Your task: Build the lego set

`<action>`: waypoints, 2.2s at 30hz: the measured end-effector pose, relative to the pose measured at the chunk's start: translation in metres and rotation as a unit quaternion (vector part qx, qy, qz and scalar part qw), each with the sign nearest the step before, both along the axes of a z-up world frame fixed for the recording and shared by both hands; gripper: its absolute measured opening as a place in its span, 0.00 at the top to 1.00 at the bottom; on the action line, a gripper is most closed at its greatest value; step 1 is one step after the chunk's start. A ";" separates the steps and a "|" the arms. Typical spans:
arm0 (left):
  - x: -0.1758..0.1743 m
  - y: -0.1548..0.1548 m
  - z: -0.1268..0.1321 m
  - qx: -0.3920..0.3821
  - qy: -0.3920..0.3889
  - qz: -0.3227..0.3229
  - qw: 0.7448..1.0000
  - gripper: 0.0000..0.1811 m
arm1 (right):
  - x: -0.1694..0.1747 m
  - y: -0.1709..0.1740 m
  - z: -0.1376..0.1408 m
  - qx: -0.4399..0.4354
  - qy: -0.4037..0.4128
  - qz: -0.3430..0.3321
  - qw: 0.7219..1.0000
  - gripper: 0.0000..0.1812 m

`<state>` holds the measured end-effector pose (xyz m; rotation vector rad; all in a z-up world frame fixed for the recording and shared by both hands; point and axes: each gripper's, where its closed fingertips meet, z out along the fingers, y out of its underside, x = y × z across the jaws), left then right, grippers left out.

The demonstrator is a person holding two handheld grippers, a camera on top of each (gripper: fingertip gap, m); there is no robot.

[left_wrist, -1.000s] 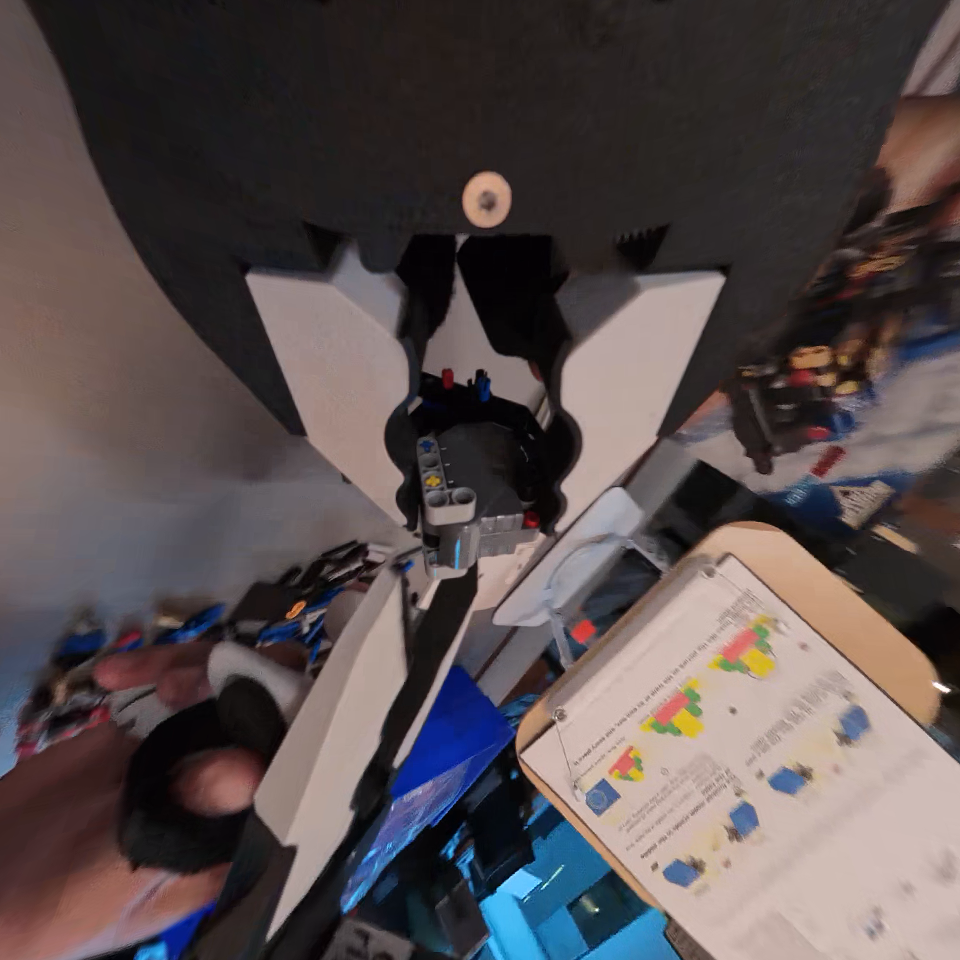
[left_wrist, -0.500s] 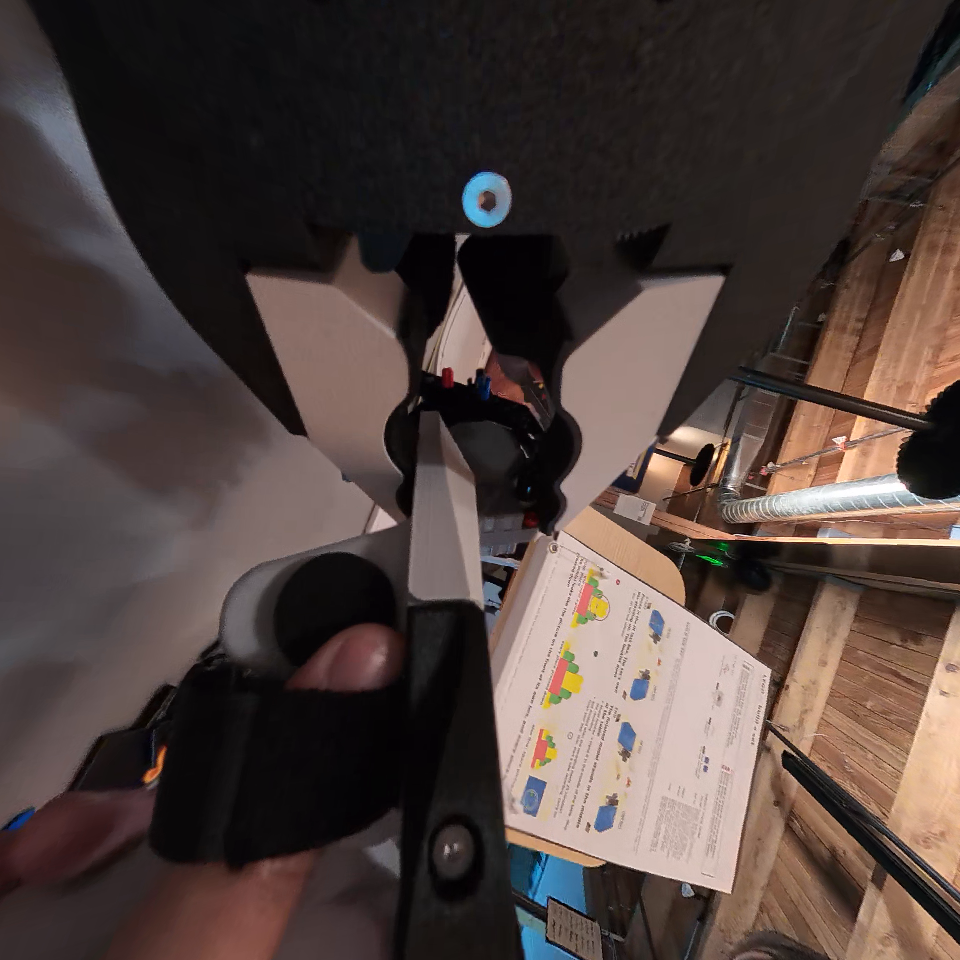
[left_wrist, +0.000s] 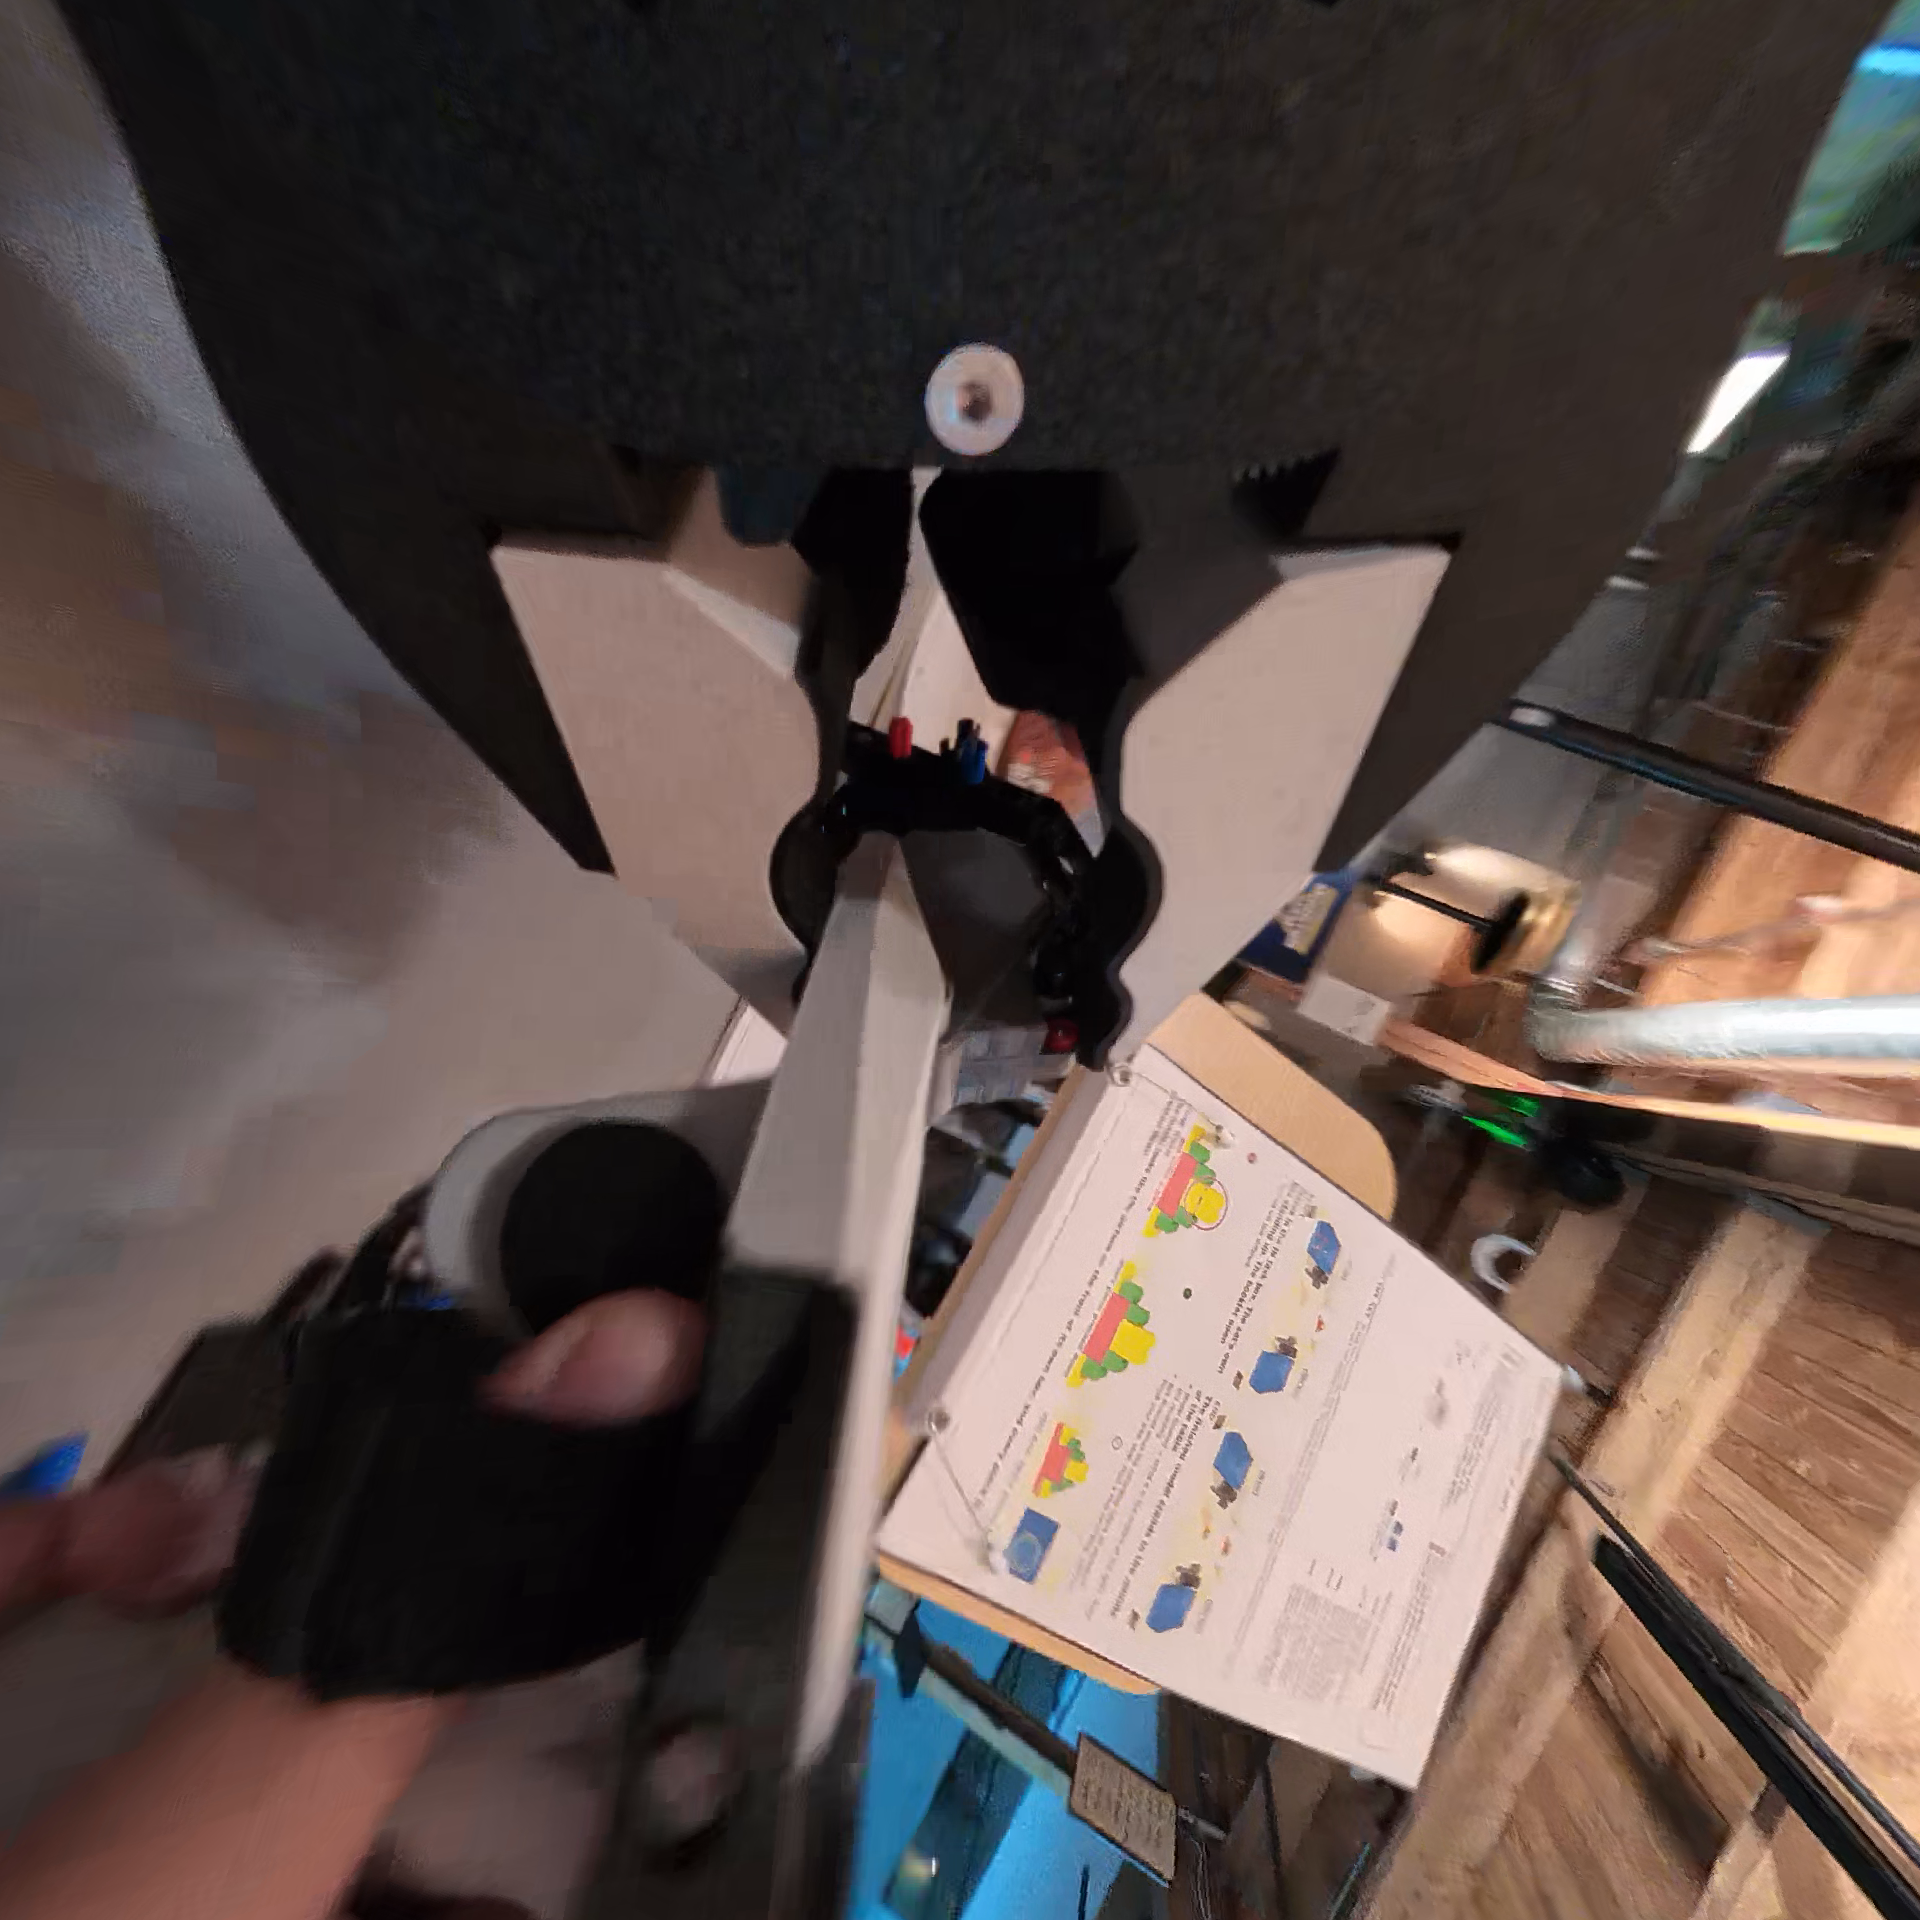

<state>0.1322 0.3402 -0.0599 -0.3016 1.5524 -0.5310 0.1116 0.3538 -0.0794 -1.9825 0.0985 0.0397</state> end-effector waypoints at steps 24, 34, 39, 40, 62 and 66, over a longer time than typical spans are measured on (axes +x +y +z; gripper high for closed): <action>0.006 0.018 0.005 -0.710 0.319 -0.239 0.581 0.76 | -0.010 -0.003 0.010 0.042 -0.213 -0.001 0.976 0.56; 0.000 0.012 -0.014 -0.724 0.377 -0.193 0.545 0.76 | 0.001 -0.009 0.001 0.024 -0.210 0.030 0.977 0.72; 0.001 0.022 -0.018 -0.658 0.393 -0.202 0.609 0.72 | 0.004 -0.021 -0.015 -0.012 -0.102 0.131 0.986 0.72; 0.001 0.024 -0.018 -0.641 0.402 -0.208 0.619 0.70 | 0.008 -0.024 -0.018 -0.021 -0.076 0.146 0.986 0.72; -0.027 0.008 -0.058 -0.353 0.462 -0.251 0.774 0.75 | 0.001 -0.009 -0.030 -0.118 0.161 0.423 0.884 0.66; -0.005 0.030 -0.050 -0.384 0.421 -0.193 0.799 0.75 | 0.053 -0.008 -0.020 -0.097 0.108 0.285 0.947 0.63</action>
